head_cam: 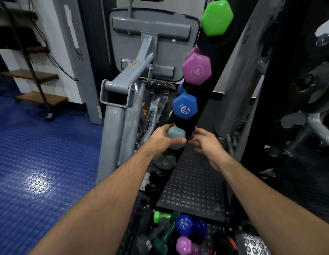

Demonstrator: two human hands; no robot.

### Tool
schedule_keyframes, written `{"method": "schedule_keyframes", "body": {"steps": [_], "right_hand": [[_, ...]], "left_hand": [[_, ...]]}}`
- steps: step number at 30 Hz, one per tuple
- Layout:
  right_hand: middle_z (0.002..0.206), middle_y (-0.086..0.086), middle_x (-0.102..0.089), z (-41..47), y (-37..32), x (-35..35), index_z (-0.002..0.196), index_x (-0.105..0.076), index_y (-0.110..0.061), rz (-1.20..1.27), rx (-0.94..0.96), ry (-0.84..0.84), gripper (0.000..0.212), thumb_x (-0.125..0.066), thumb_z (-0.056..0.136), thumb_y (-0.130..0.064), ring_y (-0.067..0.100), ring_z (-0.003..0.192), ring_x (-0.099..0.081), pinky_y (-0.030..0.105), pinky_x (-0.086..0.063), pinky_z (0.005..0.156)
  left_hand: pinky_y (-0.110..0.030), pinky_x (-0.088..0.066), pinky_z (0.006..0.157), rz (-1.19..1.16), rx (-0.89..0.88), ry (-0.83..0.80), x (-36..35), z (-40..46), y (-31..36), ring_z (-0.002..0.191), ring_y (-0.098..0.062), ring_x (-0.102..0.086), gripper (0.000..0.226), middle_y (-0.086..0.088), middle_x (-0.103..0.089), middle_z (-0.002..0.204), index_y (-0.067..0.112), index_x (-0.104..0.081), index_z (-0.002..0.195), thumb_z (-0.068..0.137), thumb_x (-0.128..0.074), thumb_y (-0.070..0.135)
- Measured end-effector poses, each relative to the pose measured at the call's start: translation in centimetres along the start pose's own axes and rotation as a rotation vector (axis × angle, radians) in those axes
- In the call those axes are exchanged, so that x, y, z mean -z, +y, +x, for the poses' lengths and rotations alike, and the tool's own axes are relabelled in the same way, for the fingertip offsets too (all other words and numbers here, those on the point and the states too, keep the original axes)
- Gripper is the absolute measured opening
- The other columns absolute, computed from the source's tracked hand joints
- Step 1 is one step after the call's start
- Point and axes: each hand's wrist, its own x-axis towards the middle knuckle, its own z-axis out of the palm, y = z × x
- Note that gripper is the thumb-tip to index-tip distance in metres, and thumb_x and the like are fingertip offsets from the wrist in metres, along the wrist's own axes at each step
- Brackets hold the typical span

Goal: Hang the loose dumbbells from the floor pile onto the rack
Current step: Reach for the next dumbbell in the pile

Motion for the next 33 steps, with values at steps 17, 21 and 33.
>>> {"method": "schedule_keyframes", "body": {"steps": [17, 21, 33], "right_hand": [[0.109, -0.016, -0.07, 0.4, 2.4, -0.3, 0.144, -0.052, -0.028, -0.031, 0.051, 0.037, 0.052, -0.053, 0.097, -0.005, -0.002, 0.09, -0.066, 0.016, -0.046, 0.071], [0.13, -0.005, -0.066, 0.1, 4.6, -0.7, 0.152, -0.046, -0.026, -0.112, 0.02, 0.002, 0.057, -0.057, 0.097, -0.014, 0.007, 0.11, -0.064, 0.019, -0.044, 0.078], [0.133, -0.005, -0.066, -1.6, 13.1, 0.0, 0.153, -0.045, -0.028, -0.22, -0.151, -0.096, 0.058, -0.061, 0.097, -0.027, 0.007, 0.108, -0.066, 0.029, -0.048, 0.093]], "left_hand": [[-0.028, -0.053, 0.1, -0.025, -0.117, 0.146, -1.7, -0.7, -2.7, 0.11, -0.003, -0.063, 0.096, 0.011, -0.062, 0.122, 0.015, -0.04, 0.15, 0.073, -0.091, 0.038], [-0.032, -0.053, 0.103, -0.095, -0.128, 0.225, -2.8, -2.1, -5.0, 0.117, -0.001, -0.061, 0.077, 0.009, -0.063, 0.128, 0.028, -0.047, 0.138, 0.075, -0.088, 0.043], [-0.034, -0.033, 0.122, -0.187, 0.111, 0.416, -6.2, -8.7, -14.2, 0.145, -0.006, -0.038, 0.087, 0.002, -0.042, 0.16, 0.018, -0.034, 0.157, 0.089, -0.07, 0.057]]}}
